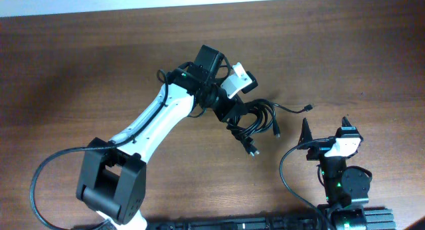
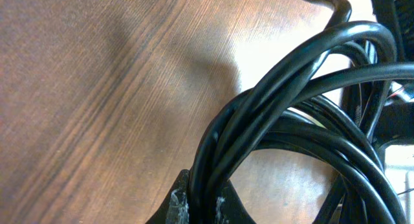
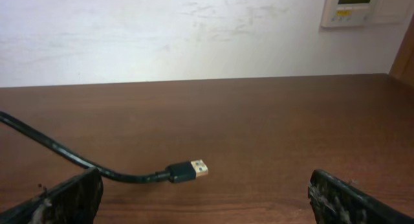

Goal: Untangle cables
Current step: 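Lift the cable bundle with the left gripper toward the center, then reach the right gripper to the hanging cable loops and grasp them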

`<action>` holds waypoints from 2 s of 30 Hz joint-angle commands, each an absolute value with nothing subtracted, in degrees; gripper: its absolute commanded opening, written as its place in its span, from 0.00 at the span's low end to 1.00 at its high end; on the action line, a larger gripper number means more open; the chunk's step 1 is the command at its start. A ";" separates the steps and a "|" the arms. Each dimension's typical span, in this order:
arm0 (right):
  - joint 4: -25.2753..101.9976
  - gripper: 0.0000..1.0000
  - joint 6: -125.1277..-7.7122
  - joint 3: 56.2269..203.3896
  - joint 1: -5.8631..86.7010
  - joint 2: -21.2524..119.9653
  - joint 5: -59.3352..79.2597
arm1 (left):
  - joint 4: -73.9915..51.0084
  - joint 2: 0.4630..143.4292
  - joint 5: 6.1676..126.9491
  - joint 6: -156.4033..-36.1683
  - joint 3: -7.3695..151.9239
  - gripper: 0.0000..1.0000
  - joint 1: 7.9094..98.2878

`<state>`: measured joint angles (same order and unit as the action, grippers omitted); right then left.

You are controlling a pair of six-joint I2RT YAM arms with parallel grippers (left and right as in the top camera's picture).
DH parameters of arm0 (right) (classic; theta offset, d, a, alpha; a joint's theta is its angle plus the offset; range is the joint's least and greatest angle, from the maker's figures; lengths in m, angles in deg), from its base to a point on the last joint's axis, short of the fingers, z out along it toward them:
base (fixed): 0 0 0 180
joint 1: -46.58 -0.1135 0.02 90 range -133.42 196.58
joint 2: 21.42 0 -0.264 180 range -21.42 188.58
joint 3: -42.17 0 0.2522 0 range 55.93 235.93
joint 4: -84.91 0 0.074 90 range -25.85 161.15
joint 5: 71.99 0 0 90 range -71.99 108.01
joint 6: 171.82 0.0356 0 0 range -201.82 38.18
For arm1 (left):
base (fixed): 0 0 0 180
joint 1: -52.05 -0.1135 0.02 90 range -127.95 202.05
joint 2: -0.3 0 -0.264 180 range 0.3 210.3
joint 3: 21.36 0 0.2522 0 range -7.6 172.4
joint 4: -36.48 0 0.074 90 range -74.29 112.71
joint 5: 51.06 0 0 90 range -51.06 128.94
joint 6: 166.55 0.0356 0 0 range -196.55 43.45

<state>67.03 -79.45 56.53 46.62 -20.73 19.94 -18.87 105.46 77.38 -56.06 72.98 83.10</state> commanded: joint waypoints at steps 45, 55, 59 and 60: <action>54.50 0.71 -61.35 103.53 46.99 23.34 -18.86 | -5.82 88.77 89.11 -80.49 75.82 0.00 83.36; 54.50 0.04 -61.41 103.53 46.99 23.79 -18.81 | -6.02 88.77 85.18 -75.01 75.82 0.00 85.13; 53.15 0.04 -62.05 103.53 46.99 23.79 -14.81 | -6.72 88.77 85.25 -70.35 75.82 0.00 85.13; 52.36 0.04 -62.11 103.50 46.99 23.79 -12.87 | -7.39 88.77 85.92 -68.01 75.82 0.00 85.13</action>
<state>53.63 -61.13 102.76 46.59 23.55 -19.07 -6.65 90.51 83.63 -73.92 73.96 85.06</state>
